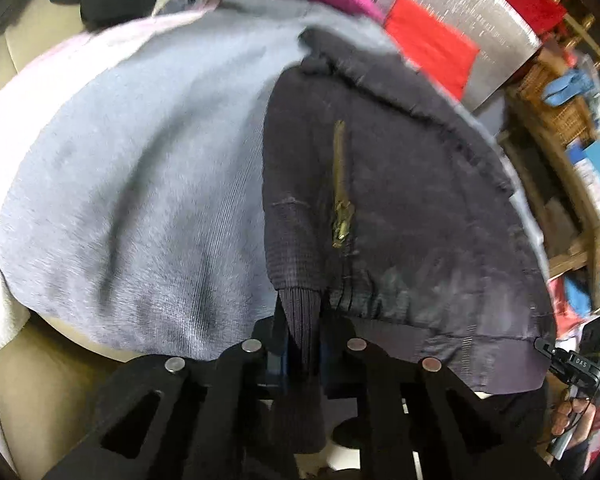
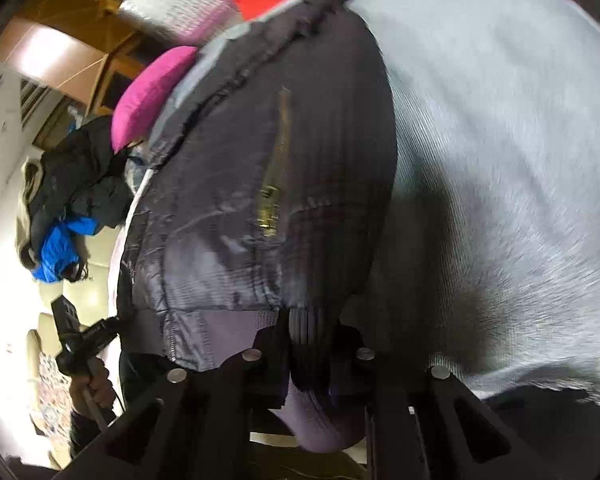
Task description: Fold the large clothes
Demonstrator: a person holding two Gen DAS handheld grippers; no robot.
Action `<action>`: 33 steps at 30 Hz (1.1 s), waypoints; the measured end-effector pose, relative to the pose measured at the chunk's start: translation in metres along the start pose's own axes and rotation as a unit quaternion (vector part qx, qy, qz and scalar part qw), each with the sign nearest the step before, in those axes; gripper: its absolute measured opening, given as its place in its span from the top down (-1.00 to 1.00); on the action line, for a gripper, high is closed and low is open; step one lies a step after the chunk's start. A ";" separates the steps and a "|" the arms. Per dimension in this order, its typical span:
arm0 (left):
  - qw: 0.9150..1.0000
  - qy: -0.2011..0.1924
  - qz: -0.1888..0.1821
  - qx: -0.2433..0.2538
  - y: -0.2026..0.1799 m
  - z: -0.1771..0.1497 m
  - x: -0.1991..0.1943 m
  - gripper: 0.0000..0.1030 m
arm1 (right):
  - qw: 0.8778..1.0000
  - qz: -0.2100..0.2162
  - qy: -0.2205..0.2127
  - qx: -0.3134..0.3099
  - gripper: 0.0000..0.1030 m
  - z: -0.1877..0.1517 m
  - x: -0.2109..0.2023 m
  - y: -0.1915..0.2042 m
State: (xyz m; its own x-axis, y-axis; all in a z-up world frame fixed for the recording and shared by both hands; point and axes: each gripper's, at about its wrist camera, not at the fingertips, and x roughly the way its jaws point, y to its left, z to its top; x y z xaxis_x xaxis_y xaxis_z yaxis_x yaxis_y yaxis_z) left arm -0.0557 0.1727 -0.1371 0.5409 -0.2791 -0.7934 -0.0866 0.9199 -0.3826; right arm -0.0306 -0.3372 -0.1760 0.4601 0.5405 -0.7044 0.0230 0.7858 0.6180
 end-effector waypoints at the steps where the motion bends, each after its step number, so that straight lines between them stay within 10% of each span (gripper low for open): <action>1: 1.000 -0.009 -0.007 0.001 0.000 0.000 -0.009 0.79 | 1.000 0.010 -0.013 -0.002 0.74 0.001 -0.012 0.005; 6: 1.000 0.014 -0.002 -0.015 0.008 -0.001 0.010 0.73 | 1.000 0.020 -0.016 -0.004 0.73 0.007 -0.028 0.005; 10: 0.999 0.028 0.025 -0.036 0.012 -0.004 0.032 0.18 | 0.998 0.023 0.006 0.050 0.63 0.002 0.003 -0.017; 13: 0.998 0.021 0.046 -0.033 0.010 -0.003 0.035 -0.18 | 0.998 0.035 -0.008 0.058 -0.06 0.001 0.002 -0.022; 14: 0.998 0.020 0.050 -0.031 0.009 -0.003 0.037 -0.19 | 0.998 0.035 -0.010 0.059 -0.67 0.002 0.003 -0.021; 16: 0.998 0.018 0.049 -0.030 0.009 -0.003 0.037 -0.14 | 0.998 0.037 -0.011 0.051 -0.67 0.003 0.007 -0.018; 17: 0.998 0.018 0.047 -0.023 0.008 -0.004 0.037 -0.10 | 0.998 0.034 -0.005 0.046 -0.63 0.003 0.010 -0.016; 19: 0.999 0.028 0.027 -0.007 0.006 -0.006 0.037 0.65 | 0.999 0.032 0.000 0.033 0.13 0.002 0.015 -0.010; 20: 0.999 0.025 0.034 0.000 0.003 -0.006 0.034 0.69 | 0.999 0.024 0.008 0.036 0.66 0.002 0.018 -0.011; 33: 1.000 -0.007 -0.015 -0.006 0.012 -0.019 -0.030 0.81 | 0.999 0.043 0.000 -0.008 0.76 -0.016 -0.034 0.004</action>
State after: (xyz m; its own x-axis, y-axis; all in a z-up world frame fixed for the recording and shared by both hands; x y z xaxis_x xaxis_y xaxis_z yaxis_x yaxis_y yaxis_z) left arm -0.0889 0.1871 -0.1276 0.5548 -0.3032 -0.7748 -0.0793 0.9077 -0.4120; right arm -0.0609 -0.3478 -0.1552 0.4602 0.6061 -0.6488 -0.0312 0.7413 0.6704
